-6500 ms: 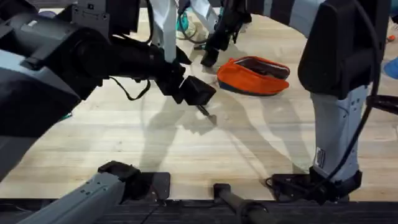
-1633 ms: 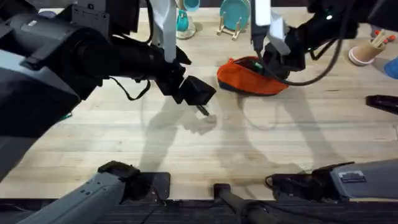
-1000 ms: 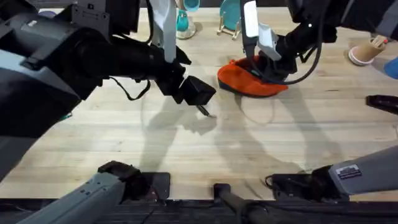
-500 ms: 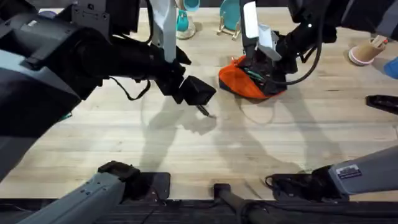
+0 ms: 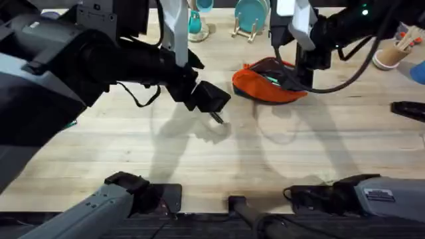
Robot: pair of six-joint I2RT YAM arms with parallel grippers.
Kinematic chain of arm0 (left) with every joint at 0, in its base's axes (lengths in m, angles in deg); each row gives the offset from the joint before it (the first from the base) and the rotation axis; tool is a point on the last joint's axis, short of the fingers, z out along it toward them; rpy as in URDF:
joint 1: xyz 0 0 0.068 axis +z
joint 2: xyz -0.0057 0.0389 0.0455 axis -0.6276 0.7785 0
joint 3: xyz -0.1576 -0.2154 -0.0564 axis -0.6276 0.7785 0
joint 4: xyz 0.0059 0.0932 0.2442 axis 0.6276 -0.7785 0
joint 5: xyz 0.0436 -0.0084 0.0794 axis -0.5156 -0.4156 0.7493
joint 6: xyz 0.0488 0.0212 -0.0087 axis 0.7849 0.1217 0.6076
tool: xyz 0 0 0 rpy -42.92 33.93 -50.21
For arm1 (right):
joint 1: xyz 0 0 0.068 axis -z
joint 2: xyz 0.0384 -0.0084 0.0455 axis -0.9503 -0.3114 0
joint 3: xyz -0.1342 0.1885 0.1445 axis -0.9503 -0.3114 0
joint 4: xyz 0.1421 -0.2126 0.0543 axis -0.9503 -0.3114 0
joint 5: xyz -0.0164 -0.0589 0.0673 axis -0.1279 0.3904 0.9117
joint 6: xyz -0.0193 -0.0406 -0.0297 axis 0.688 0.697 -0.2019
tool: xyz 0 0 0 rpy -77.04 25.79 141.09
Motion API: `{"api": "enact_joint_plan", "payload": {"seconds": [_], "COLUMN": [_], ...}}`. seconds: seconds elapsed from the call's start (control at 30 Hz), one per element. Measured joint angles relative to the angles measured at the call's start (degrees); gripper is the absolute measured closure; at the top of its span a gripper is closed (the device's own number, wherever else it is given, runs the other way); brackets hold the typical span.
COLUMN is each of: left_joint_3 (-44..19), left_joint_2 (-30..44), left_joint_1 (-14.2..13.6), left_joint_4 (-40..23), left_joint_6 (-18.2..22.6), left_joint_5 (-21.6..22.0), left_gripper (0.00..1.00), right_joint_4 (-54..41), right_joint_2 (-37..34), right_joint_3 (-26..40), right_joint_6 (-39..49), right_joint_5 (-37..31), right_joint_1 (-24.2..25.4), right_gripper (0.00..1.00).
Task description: Unzip the bag, pick up the pens from the table one at a time and place them inside, then zip the bag closed.
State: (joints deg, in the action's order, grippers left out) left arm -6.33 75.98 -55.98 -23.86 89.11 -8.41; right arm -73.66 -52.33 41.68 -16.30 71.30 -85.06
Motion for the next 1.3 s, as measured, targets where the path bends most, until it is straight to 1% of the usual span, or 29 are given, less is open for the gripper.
{"api": "enact_joint_plan", "payload": {"seconds": [0.17, 0.37, 0.5, 0.7, 0.83, 0.97, 1.1, 1.3], "left_joint_3": [0.0, 0.0, 0.0, 0.0, 0.0, 0.0, 0.0, 0.0], "left_joint_2": [0.0, 0.0, 0.0, 0.0, 0.0, 0.0, 0.0, 0.0], "left_joint_1": [0.0, 0.0, 0.0, 0.0, 0.0, 0.0, 0.0, 0.0], "left_joint_4": [-0.02, -0.02, -0.02, 0.0, 0.02, 0.02, 0.0, 0.0], "left_joint_6": [0.0, 0.0, 0.0, 0.02, 0.1, 0.22, 0.24, 0.26], "left_joint_5": [0.0, 0.0, 0.0, 0.02, 0.73, 1.48, 1.64, 1.68], "left_gripper": [0.006, 0.007, 0.006, 0.005, 0.006, 0.007, 0.006, 0.006], "right_joint_4": [-0.02, -0.04, -0.09, -0.17, -0.61, -2.96, -5.22, -6.62], "right_joint_2": [2.76, 5.76, 7.99, 10.41, 11.46, 12.39, 13.21, 13.81], "right_joint_3": [0.0, 0.0, 0.0, 0.0, 0.0, 0.0, 0.0, 0.0], "right_joint_6": [-4.93, -13.53, -22.16, -36.6, -44.59, -51.64, -55.95, -58.29], "right_joint_5": [0.0, 0.04, 0.22, 0.44, 0.44, 0.44, 0.46, 0.48], "right_joint_1": [-1.68, -4.7, -6.09, -6.17, -6.17, -6.17, -6.17, -6.17], "right_gripper": [0.005, 0.005, 0.005, 0.005, 0.005, 0.005, 0.005, 0.006]}}
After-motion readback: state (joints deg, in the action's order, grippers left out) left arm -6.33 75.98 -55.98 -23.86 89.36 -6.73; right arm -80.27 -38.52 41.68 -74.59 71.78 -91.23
